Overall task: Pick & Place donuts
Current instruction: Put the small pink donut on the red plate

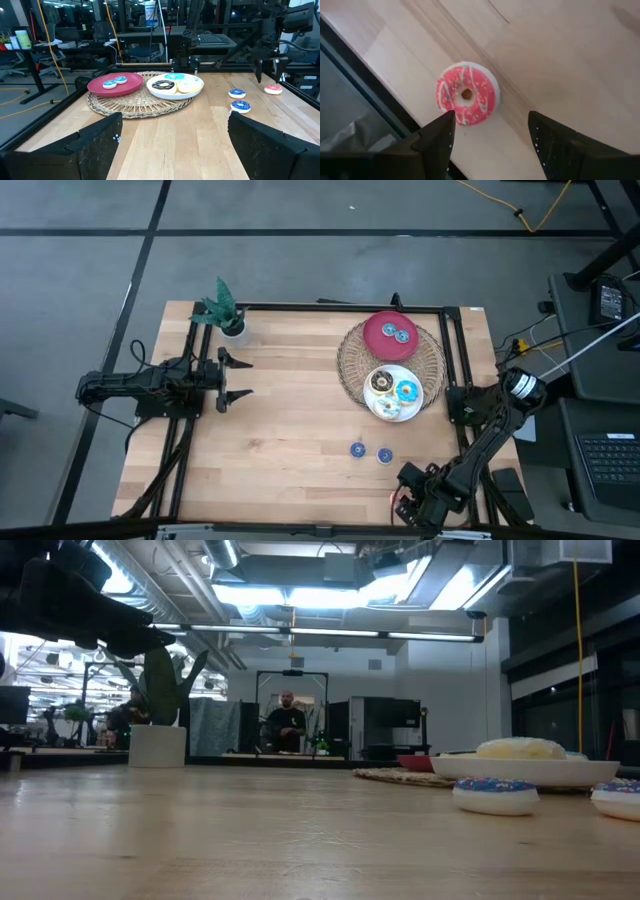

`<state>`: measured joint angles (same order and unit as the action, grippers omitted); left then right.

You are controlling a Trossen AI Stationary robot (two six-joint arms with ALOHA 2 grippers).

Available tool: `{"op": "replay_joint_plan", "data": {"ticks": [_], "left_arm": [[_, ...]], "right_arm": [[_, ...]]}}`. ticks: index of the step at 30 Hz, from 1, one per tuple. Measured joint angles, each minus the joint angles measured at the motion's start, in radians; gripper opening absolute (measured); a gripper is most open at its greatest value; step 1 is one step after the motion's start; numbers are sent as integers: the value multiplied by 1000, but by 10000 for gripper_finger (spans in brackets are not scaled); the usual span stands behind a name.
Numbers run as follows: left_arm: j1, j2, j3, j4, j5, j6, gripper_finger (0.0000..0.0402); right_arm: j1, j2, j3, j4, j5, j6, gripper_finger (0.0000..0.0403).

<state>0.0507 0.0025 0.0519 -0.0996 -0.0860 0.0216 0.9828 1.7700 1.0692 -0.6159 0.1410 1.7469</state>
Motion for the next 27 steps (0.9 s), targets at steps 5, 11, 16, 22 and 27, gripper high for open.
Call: {"op": "replay_joint_plan", "data": {"ticks": [5, 11, 16, 22, 27], "left_arm": [[0, 0, 0, 0, 0, 0, 354], [0, 0, 0, 0, 0, 0, 353], [0, 0, 0, 0, 0, 0, 353], [0, 0, 0, 0, 0, 0, 354], [0, 0, 0, 0, 0, 0, 353]], "right_arm": [[-5, 25, 3, 27, 1, -9, 251], [-5, 31, 3, 29, 21, -29, 251], [-16, 39, 3, 34, 25, -51, 251], [-24, 43, 3, 36, 27, -57, 251], [-24, 60, 3, 44, 23, -56, 251]]}}
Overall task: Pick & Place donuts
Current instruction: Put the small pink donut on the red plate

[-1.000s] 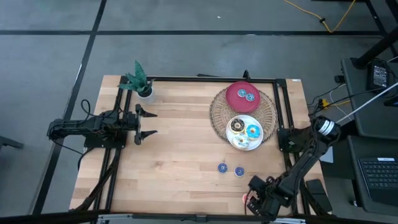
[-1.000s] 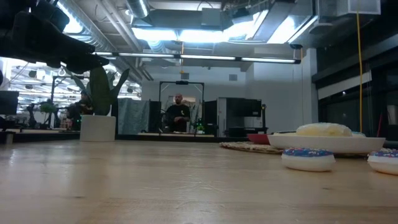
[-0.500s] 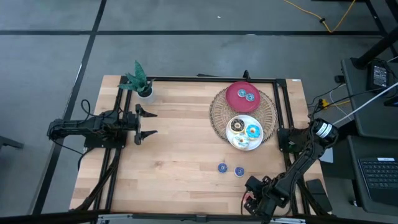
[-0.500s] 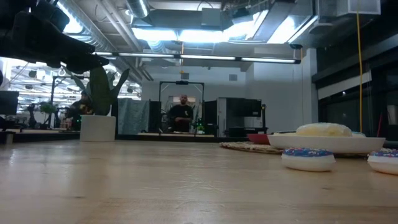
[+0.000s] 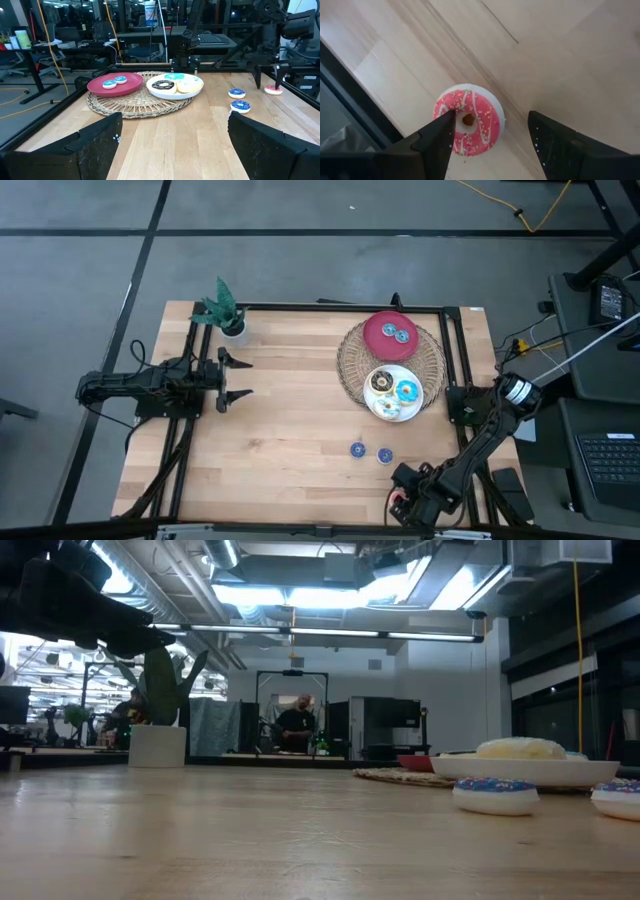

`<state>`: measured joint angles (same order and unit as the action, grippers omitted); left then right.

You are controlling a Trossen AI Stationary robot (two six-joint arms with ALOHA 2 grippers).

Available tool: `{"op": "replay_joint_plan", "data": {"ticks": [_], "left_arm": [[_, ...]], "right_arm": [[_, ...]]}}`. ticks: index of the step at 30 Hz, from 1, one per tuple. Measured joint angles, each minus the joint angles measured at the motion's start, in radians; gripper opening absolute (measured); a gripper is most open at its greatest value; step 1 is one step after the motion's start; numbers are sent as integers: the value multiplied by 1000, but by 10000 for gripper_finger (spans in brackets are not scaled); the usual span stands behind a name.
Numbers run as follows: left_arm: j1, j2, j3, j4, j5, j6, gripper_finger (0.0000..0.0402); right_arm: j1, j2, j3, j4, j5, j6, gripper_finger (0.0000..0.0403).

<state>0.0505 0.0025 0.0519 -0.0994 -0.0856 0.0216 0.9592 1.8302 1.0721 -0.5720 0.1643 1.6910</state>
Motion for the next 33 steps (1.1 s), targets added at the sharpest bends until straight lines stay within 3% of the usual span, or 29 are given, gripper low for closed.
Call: {"op": "replay_joint_plan", "data": {"ticks": [5, 17, 22, 33], "left_arm": [[0, 0, 0, 0, 0, 0, 354], [0, 0, 0, 0, 0, 0, 353], [0, 0, 0, 0, 0, 0, 354], [0, 0, 0, 0, 0, 0, 353]], "right_arm": [[0, 6, 0, 10, -11, 1, 234], [0, 8, 0, 25, -28, 5, 125], [0, 6, 42, -59, -31, -26, 90], [-3, 2, 137, -156, -65, -181, 59]]}}
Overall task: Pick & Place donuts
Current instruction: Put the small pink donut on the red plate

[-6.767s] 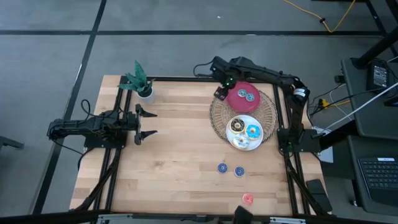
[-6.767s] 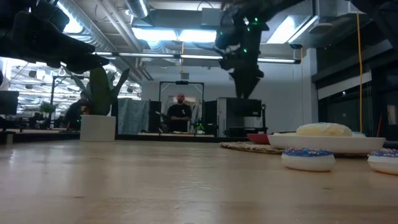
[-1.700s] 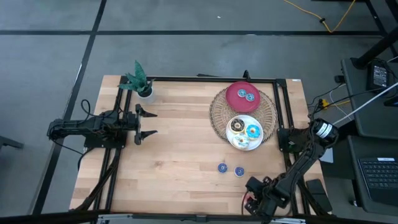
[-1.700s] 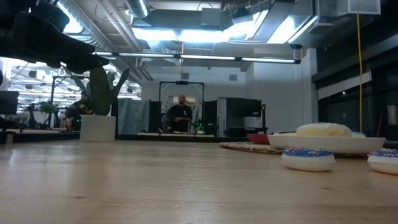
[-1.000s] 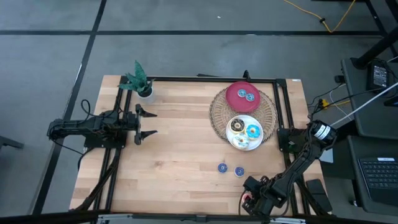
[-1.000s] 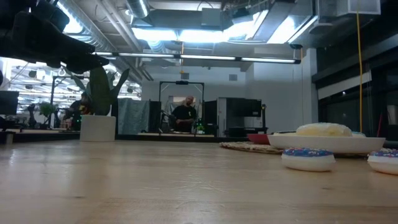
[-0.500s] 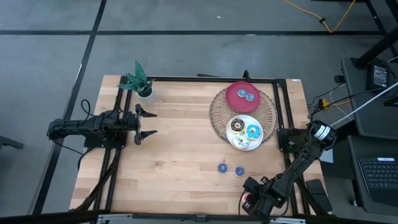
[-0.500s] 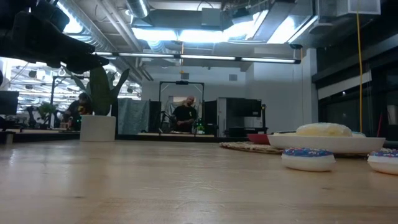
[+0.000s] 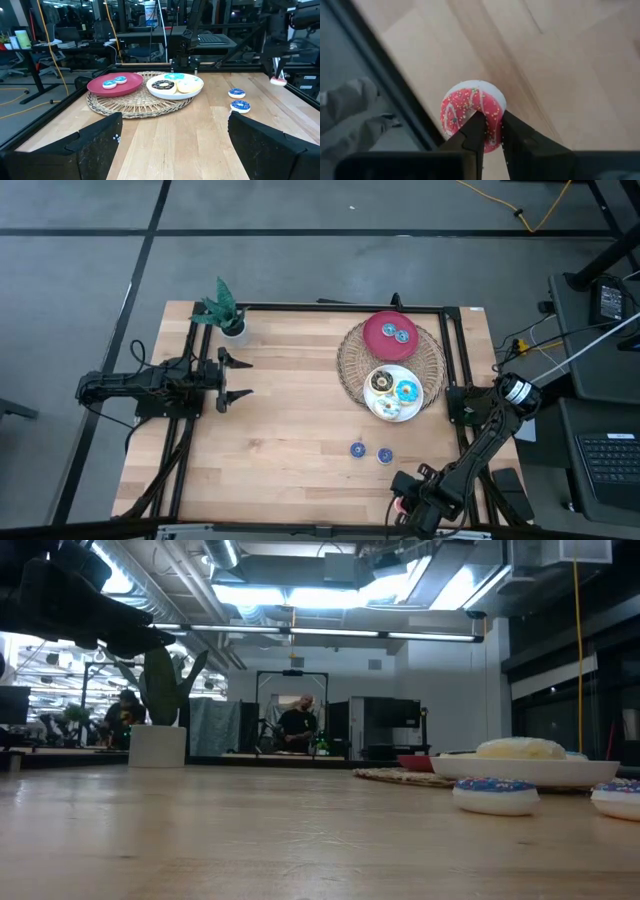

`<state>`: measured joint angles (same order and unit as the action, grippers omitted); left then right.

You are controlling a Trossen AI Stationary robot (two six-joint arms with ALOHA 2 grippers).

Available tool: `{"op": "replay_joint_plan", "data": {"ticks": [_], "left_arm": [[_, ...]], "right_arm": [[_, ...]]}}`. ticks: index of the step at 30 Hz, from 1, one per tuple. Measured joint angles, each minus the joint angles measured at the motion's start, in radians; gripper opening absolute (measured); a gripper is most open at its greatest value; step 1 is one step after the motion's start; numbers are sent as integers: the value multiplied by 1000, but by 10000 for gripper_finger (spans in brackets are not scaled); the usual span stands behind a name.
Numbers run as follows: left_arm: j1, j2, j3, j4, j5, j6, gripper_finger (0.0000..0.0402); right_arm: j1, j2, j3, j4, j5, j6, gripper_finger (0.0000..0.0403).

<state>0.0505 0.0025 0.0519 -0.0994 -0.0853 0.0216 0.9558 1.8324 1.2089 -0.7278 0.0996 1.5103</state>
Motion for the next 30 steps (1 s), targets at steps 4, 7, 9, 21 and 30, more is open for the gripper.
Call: {"op": "replay_joint_plan", "data": {"ticks": [4, 7, 9, 21, 30], "left_arm": [[0, 0, 0, 0, 0, 0, 353], [0, 0, 0, 0, 0, 0, 354], [0, 0, 0, 0, 0, 0, 353], [0, 0, 0, 0, 0, 0, 353], [0, 0, 0, 0, 0, 0, 353]], "right_arm": [[-20, -1, 43, -38, -29, -110, 59], [-43, -1, 79, -83, -50, -199, 58], [-59, -1, 101, -112, -65, -264, 58], [-156, -2, 270, -347, -105, -601, 58], [-238, -2, 398, -463, -105, -762, 58]]}}
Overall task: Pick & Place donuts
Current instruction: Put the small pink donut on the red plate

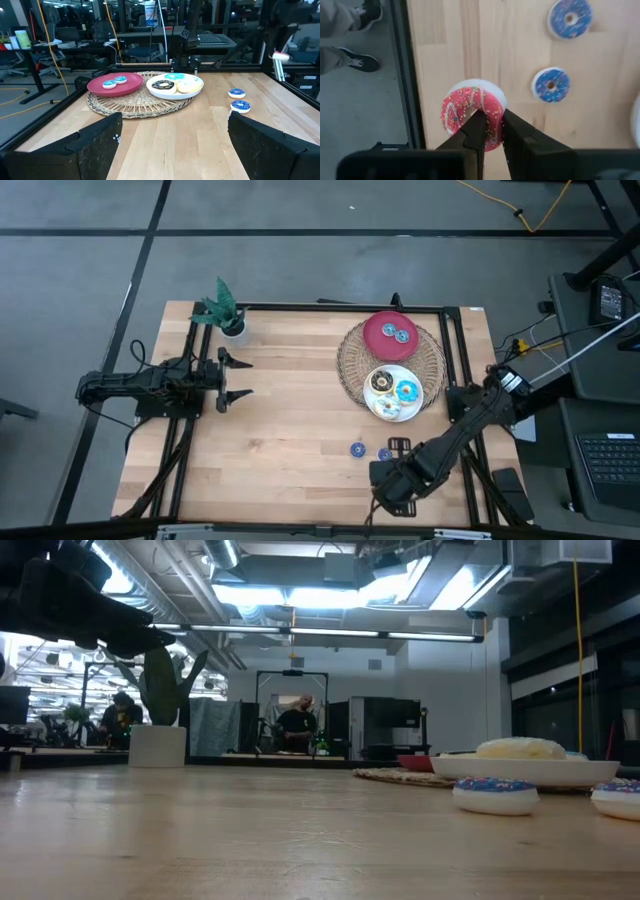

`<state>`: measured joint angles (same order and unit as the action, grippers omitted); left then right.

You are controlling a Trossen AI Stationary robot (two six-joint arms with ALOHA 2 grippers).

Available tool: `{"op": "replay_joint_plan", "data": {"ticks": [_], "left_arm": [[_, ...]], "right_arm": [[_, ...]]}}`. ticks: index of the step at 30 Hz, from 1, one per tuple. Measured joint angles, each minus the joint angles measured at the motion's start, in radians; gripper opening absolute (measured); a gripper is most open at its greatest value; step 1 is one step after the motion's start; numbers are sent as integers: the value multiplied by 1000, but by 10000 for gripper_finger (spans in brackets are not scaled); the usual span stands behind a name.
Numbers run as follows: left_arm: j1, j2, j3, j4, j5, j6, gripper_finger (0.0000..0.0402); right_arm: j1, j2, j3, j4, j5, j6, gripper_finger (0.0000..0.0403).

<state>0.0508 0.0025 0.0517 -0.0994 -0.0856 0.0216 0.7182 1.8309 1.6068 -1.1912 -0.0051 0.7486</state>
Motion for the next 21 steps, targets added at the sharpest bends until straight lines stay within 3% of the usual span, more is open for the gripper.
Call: {"op": "replay_joint_plan", "data": {"ticks": [21], "left_arm": [[0, 0, 0, 0, 0, 0, 353]], "right_arm": [[-241, -1, 114, -179, -52, -296, 58]]}}
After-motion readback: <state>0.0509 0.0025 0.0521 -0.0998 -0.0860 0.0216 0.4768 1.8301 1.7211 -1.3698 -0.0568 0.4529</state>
